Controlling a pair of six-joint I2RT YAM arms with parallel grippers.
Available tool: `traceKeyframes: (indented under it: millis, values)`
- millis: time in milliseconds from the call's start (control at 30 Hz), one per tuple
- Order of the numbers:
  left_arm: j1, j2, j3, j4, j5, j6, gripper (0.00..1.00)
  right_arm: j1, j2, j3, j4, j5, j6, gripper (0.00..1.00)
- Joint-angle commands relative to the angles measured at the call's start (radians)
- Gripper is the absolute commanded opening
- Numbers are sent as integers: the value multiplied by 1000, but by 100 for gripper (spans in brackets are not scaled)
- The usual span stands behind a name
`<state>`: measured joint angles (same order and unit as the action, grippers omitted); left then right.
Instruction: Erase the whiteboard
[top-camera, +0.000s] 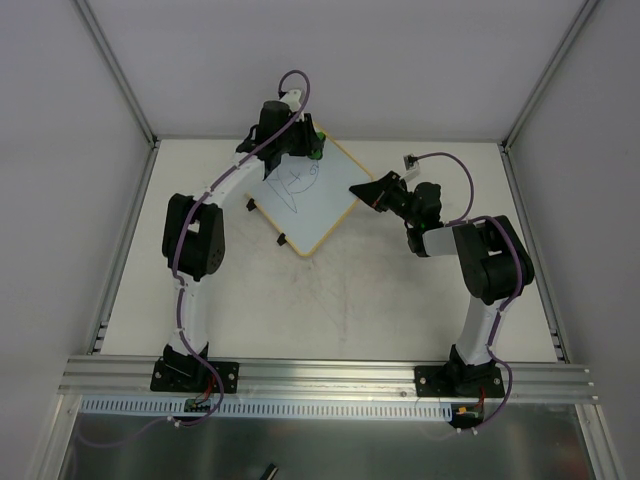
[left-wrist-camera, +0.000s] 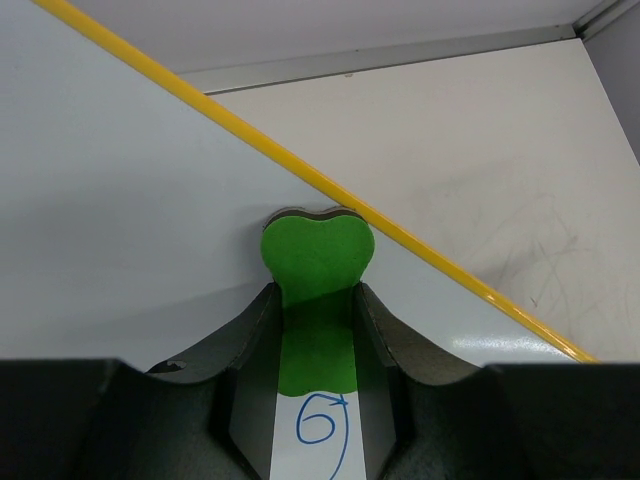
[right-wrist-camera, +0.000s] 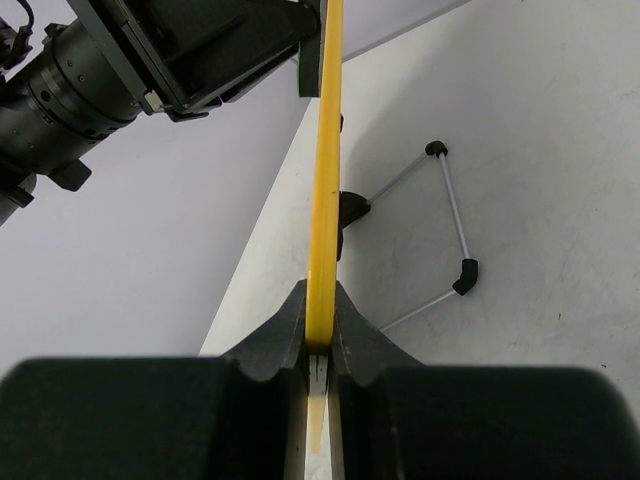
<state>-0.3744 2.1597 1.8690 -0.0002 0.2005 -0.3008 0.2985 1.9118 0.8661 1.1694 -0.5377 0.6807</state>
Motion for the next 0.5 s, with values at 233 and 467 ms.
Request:
traceKeyframes:
  millis: [233,467]
  values:
    - [121,3,-140,-38,39,-153,0,31,-11,27,84,-76,-43,0]
    - [216,-52,-292,-29,25,-237,0,30,-11,25,87,-77,-41,0]
